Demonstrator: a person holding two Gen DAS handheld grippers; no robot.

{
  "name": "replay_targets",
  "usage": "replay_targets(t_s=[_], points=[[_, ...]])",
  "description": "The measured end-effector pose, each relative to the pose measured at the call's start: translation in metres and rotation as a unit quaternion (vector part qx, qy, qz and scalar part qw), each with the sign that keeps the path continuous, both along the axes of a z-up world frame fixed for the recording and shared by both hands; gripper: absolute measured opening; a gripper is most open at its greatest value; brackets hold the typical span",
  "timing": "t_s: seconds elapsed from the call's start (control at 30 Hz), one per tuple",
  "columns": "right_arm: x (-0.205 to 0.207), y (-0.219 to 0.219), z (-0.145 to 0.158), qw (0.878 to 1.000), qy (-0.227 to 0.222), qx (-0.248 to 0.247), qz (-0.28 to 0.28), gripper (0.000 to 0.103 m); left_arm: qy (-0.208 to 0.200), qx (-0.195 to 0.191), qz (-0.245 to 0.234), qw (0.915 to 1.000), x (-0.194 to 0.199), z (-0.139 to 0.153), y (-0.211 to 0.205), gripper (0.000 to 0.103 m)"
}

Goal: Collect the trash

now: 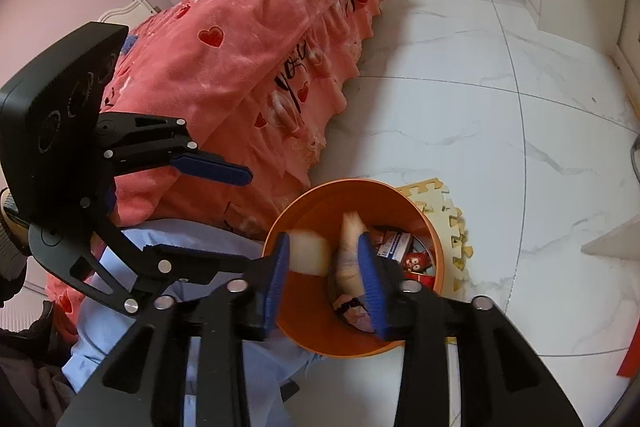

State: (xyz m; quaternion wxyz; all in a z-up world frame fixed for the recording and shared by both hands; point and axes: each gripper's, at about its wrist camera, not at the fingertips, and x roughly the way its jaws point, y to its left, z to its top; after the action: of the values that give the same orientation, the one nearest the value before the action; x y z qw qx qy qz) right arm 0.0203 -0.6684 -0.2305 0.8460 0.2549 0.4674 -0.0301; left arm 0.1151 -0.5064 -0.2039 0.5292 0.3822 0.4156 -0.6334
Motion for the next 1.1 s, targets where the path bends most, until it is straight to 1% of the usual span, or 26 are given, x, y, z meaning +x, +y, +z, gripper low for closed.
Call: replay_targets(t_s=[0.2,0.23,0.3,0.57,0.83,1.1], points=[[0.001,0.0,0.001,1.0,0.0,0.0,-0.002,0.038,-0.005,0.007,-0.004,1.0,-0.003,0.001,0.0,0.065],[0.0,0.0,0.002,1.0,0.0,0.0,-0.002,0.038,-0.005,0.008,-0.004,0.9999,-0.003,0.0,-0.001,0.069],[0.001,0.002,0.004,1.0,-0.002,-0.003,-0.002,0.038,-0.009,0.006,-0.003,0.9999,-0.004,0.002,0.0,0.072],[-0.002,0.009,0.02,1.0,-0.015,-0.013,0.0,0.038,-0.015,-0.002,0.003,0.9999,-0.005,0.013,0.006,0.072],[-0.006,0.023,0.045,0.999,-0.031,-0.028,0.006,0.038,-0.032,-0.024,0.006,0.9992,-0.009,0.033,0.025,0.072],[-0.01,0.047,0.08,0.997,-0.055,-0.05,0.018,0.038,-0.05,-0.051,0.017,0.9973,-0.016,0.06,0.053,0.072]])
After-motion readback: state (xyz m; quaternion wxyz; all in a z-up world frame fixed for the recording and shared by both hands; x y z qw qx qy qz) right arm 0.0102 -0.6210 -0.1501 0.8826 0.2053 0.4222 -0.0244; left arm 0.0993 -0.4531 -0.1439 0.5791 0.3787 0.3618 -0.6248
